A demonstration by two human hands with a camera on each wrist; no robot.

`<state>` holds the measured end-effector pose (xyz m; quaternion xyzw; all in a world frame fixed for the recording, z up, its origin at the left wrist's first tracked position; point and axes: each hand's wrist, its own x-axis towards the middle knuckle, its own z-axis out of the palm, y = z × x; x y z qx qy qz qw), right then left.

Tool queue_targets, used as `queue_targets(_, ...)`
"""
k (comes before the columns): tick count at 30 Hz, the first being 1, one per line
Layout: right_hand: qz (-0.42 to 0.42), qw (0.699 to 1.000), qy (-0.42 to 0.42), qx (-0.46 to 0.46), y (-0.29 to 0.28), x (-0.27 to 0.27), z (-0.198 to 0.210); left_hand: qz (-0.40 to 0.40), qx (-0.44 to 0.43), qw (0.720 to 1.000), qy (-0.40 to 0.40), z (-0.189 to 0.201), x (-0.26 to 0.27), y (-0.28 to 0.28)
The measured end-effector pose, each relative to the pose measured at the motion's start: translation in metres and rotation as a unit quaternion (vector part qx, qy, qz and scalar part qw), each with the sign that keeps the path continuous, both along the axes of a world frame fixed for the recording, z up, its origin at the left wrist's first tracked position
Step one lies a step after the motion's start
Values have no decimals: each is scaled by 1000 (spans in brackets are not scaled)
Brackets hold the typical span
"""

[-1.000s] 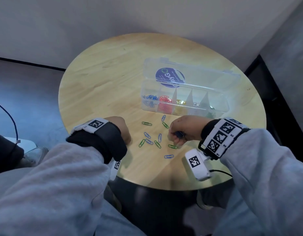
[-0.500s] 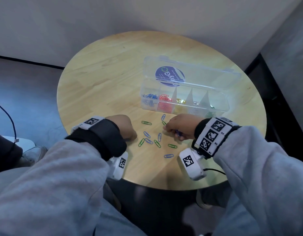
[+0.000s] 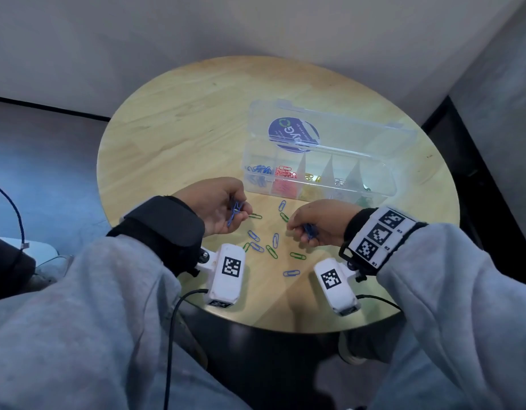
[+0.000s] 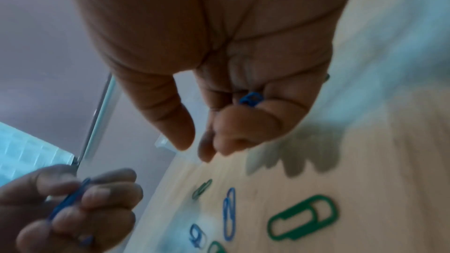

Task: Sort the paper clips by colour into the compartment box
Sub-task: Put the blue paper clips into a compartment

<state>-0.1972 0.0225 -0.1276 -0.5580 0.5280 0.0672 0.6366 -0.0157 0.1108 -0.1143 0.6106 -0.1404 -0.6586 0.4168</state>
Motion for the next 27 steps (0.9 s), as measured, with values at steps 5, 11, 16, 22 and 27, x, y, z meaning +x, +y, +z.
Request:
queue_targets(5, 10, 1000, -6, -8, 4, 6, -2, 3, 6, 1000, -29, -1, -4, 0)
queue_targets(11, -53, 993, -78, 70, 4, 3, 0, 1, -9, 999, -48, 0, -2, 0)
queue_targets(16, -44, 995, -74, 58, 1, 0, 1, -25, -24, 998, -53, 4, -3, -1)
queue_targets(22, 163, 969, 69, -170, -4, -1, -4, -138, 4, 966, -217, 7, -15, -11)
queue_targets(27, 311, 899, 106, -290, 6, 8, 2, -320, -22, 832, -452, -6, -22, -14)
